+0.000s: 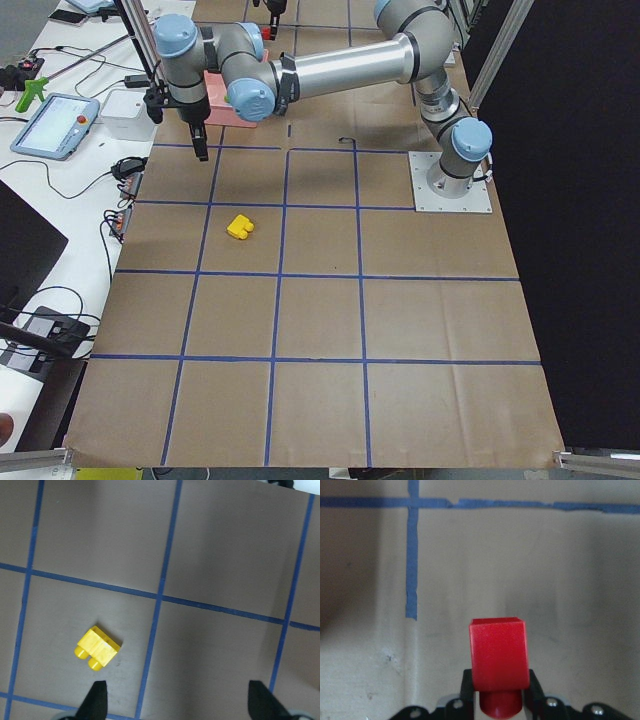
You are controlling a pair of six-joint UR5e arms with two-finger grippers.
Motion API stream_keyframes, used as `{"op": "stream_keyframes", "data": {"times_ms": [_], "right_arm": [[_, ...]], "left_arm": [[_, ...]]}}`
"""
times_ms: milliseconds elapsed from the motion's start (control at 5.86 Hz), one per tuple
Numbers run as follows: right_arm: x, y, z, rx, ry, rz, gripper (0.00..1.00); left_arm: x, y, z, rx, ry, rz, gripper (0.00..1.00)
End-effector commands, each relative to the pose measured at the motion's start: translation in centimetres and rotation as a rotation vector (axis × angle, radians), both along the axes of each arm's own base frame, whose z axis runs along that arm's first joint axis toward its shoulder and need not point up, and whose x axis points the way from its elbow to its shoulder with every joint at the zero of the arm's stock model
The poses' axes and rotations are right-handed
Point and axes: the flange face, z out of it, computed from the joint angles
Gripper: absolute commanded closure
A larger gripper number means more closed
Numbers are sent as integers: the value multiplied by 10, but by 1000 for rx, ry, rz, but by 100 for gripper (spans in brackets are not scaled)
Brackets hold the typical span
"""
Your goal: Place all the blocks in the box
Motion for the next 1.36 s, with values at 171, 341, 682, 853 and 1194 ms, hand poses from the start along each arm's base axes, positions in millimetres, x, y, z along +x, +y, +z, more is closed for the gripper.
{"op": "stream_keyframes", "data": {"times_ms": [171, 341, 682, 853, 1194], "right_arm": [[152, -32, 98, -126, -25, 288, 97], [214, -53, 60, -155, -33, 371, 97], [249, -75, 31, -160, -39, 401, 89], [250, -73, 29, -156, -33, 403, 73], [248, -69, 28, -105, -21, 399, 0]], "left_arm": [[51, 16, -45, 59, 58, 541, 1], [51, 16, -63, 49, 60, 616, 1], [43, 26, -122, 54, 66, 712, 1], [39, 36, -162, 35, 67, 713, 1], [28, 54, -217, 56, 78, 716, 1]]}}
